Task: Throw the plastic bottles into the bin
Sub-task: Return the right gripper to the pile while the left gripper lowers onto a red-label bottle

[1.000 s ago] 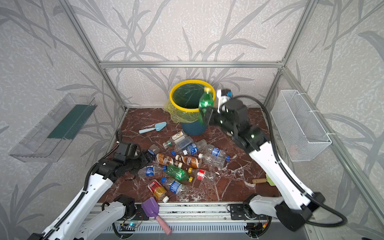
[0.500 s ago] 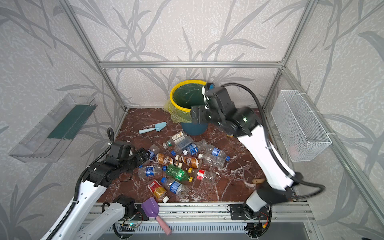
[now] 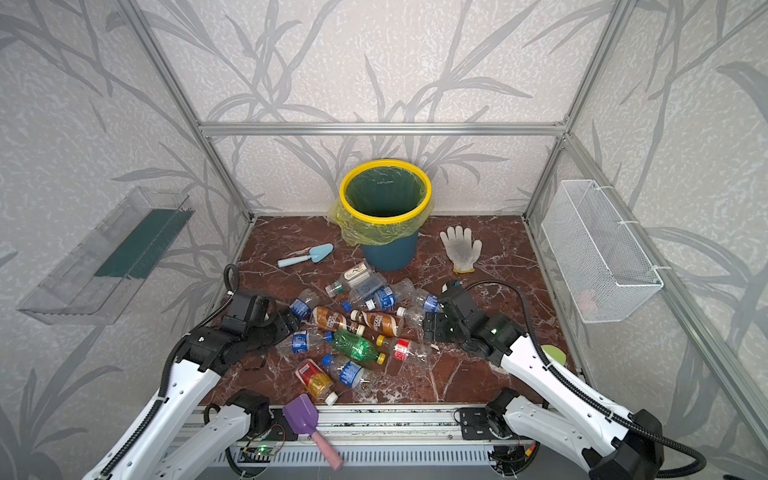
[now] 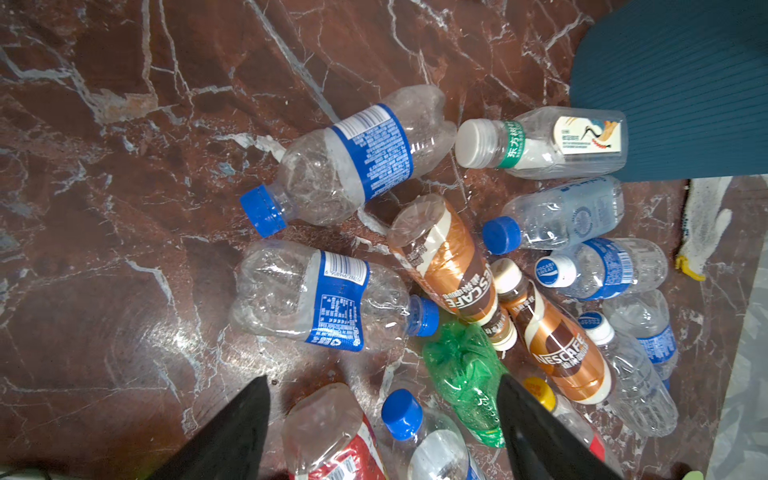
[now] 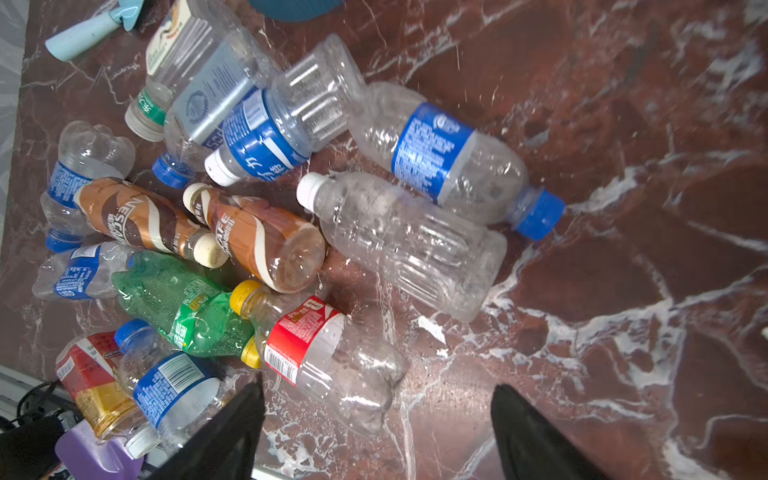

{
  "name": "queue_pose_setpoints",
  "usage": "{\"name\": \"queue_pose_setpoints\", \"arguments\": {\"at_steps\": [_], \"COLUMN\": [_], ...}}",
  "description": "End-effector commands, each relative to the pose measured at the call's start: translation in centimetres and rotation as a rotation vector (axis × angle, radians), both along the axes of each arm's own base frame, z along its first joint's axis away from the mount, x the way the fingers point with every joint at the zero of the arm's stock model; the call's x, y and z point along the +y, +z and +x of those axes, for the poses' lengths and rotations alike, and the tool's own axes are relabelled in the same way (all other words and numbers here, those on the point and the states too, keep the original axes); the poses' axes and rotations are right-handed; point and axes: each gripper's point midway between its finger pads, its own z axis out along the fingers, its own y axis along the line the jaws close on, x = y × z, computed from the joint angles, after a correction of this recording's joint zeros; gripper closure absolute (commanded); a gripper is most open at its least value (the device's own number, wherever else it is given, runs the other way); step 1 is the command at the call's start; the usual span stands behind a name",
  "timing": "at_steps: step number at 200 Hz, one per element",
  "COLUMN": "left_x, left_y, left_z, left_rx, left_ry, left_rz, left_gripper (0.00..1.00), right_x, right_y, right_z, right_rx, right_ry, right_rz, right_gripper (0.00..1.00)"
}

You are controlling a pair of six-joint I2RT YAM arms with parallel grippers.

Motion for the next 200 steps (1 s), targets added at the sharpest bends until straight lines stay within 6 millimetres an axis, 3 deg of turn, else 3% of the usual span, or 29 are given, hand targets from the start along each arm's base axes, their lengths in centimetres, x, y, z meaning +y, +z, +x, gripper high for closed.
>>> {"name": "queue_pose_setpoints", "arguments": {"at_steps": [1,39,75,135,158,200], "left_x": [0.8,0.7,1.5,1.1,0.1,-2.7], "left_y": [-1.4,-3.4,-5.3,-5.9,-5.9,-6.1], "left_z": [-0.6,-1.3,-2.1,-1.5,-1.3,-3.1], "left_rx": [0.057,0.123,0.154,0.1,0.12,0.287], "left_ry": [0.034,0.072,0.169,0.369,0.297,0.082], "left_rz": [0.035,0.016,0.005,-0.152,-0.167,-0.143], "left_gripper": [0.15,0.15,0.15,0.18,0.19,0.18], "right_x": [2.3,3.5,4.2,4.2,3.9,3.4], "right_y": [0.9,-1.3,-2.2,-2.7,-2.8,-2.9], "right_z": [0.1,-0.7,-0.9,-1.2,-1.3,-1.4], "right_rx": [-0.022,0.021,0.036,0.046,0.047,0.044], "right_ry": [0.005,0.023,0.033,0.038,0.035,0.023], "right_rz": [0.124,0.131,0.138,0.13,0.123,0.111], "right_gripper": [0.14,0.14,0.14,0.14,0.14,0.14]}}
